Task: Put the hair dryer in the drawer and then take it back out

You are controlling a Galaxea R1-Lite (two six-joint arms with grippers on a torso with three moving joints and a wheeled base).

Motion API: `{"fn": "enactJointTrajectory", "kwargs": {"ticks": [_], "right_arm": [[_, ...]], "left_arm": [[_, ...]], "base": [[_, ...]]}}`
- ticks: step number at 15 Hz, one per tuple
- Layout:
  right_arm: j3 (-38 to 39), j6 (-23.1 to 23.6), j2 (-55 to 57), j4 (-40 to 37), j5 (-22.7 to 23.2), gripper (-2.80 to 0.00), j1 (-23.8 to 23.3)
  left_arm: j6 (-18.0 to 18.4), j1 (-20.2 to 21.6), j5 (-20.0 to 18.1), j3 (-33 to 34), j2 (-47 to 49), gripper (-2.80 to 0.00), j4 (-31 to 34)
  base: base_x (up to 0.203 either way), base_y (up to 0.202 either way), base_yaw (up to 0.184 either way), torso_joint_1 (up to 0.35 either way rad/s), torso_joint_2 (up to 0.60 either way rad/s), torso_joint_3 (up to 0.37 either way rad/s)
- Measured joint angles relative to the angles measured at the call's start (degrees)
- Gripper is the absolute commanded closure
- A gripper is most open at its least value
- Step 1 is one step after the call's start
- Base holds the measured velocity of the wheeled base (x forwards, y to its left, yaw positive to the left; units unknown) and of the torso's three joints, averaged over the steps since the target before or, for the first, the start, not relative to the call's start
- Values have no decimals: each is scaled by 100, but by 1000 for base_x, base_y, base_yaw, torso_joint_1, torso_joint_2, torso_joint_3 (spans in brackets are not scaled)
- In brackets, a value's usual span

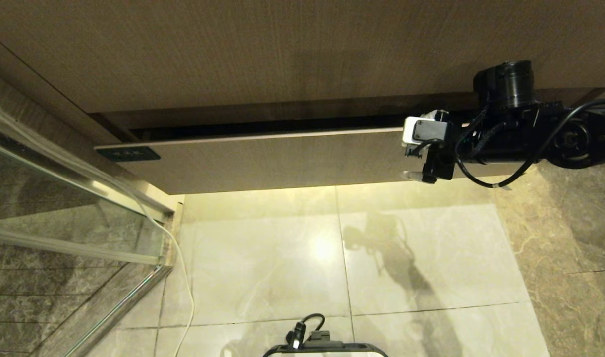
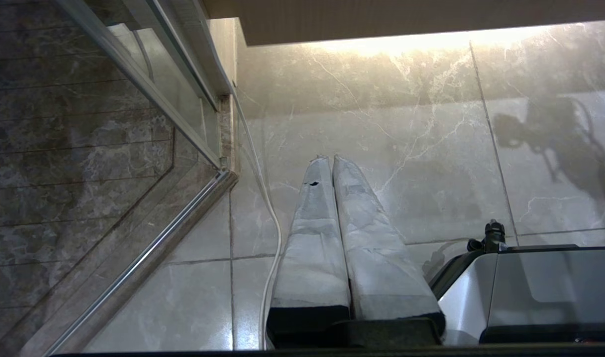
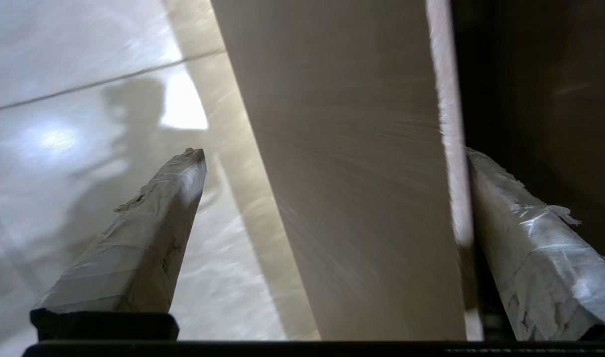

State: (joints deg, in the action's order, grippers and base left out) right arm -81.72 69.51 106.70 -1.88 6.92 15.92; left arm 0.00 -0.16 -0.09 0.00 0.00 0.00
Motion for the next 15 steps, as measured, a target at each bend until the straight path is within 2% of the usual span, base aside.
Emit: {"fn": "enactJointTrajectory", "kwargs": {"ticks": [8,12,15], "right_arm": [[451,-17,-444,-466,-144,-280,34],[1124,-40,-1160,-775,-139,-280,1],[1802,-303,-1908,-987,-125,-280,-82]], "left_arm": [[0,0,0,0,0,0,-2],[0,0,-2,0,0,0,2],[0,2,-1,0,0,0,0]], "base": [[0,0,0,0,0,0],[0,0,0,0,0,0],[0,0,0,0,0,0]]}}
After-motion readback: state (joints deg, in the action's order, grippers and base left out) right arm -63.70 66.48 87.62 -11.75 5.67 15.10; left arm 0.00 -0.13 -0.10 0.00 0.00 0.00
